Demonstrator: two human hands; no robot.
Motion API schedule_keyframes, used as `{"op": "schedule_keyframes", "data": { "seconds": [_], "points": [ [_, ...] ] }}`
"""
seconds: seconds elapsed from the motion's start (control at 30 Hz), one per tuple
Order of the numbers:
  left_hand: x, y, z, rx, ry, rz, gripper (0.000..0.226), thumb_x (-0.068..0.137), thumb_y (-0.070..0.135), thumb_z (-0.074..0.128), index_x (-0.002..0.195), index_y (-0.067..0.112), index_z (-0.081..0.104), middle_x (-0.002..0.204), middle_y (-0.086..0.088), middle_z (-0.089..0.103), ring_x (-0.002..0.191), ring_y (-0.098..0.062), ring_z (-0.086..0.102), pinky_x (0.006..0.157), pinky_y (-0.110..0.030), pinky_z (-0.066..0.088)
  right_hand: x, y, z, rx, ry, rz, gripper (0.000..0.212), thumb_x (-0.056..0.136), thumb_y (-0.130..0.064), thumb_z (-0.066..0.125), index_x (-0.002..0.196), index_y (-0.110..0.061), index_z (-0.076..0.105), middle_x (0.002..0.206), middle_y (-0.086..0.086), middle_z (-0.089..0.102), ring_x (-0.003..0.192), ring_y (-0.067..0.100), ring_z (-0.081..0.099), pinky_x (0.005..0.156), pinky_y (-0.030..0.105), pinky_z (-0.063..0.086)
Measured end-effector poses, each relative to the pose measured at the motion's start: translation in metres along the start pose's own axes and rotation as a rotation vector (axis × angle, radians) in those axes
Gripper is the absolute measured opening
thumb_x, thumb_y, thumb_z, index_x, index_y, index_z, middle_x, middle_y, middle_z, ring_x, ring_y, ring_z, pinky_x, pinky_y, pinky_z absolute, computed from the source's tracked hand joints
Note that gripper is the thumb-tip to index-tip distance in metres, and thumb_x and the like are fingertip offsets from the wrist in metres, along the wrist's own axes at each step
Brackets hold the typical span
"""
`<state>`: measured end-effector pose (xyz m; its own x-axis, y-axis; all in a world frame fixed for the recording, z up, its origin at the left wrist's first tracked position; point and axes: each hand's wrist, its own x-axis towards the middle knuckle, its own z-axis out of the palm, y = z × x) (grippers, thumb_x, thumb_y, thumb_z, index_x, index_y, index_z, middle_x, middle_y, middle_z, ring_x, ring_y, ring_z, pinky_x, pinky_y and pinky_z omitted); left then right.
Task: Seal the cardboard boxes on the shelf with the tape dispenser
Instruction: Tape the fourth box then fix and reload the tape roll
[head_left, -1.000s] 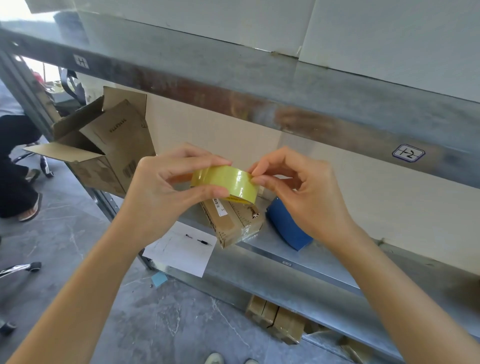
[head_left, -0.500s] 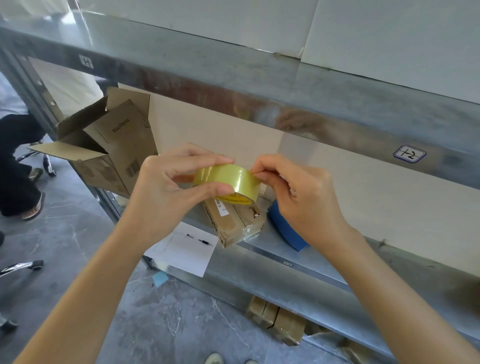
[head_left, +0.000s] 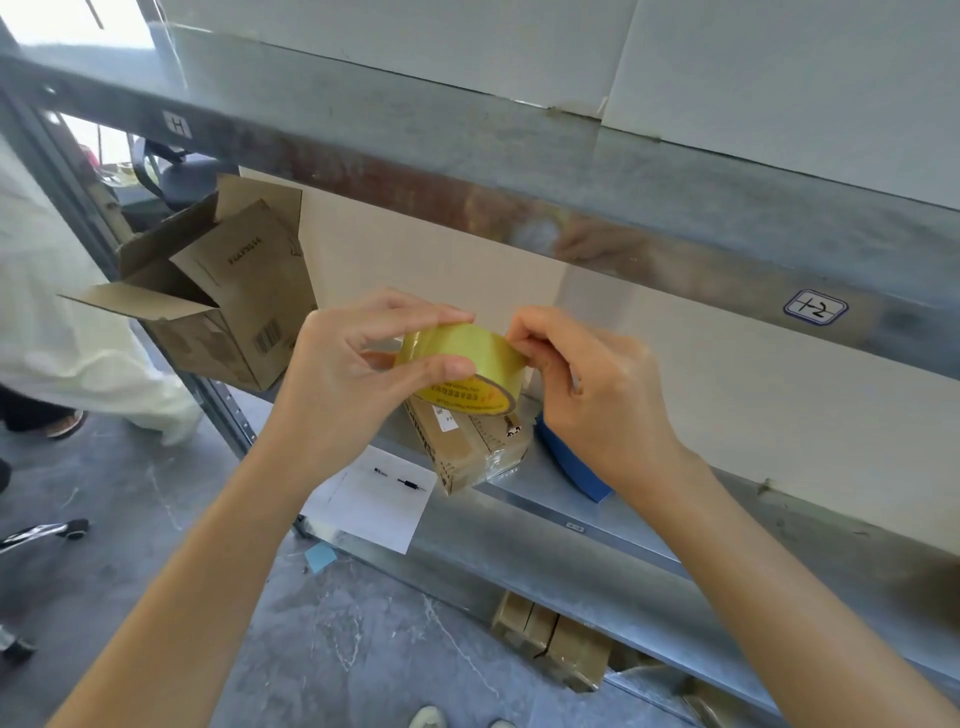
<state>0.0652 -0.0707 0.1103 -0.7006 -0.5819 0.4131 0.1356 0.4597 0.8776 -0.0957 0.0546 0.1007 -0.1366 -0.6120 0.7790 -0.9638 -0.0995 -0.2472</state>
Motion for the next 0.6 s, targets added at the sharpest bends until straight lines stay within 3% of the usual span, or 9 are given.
{"op": "schedule_keyframes", "data": {
  "seconds": [0.13,0.6],
  "points": [
    [-0.0011,-0.0015,0.002,-0.008,-0.001,-0.027,0.029,0.073,0.033,0.079,0.101,0.035,0.074,0.102,0.014,0.072,0.102,-0.015,0.067,0.081,-0.047,0.06,0.0003,0.0017,0.0033,-0.001,-0.037,0.009,0.018,0.083,0.015,0.058,0.086,-0.001,0.066,0.072,0.002,0.058,0.058,0.022,0.046,0.046,0.04,0.046],
    [0.0024,-0.0077,0.0049,-0.067,-0.025,-0.041,0.03,0.072,0.031,0.076,0.102,0.032,0.073,0.102,0.014,0.072,0.102,-0.008,0.065,0.077,-0.024,0.058,0.0005,0.0093,0.0,0.007,-0.082,-0.039,0.023,0.076,0.018,0.051,0.086,0.0,0.062,0.074,0.004,0.058,0.063,0.019,0.042,0.051,0.032,0.042]
  ]
}}
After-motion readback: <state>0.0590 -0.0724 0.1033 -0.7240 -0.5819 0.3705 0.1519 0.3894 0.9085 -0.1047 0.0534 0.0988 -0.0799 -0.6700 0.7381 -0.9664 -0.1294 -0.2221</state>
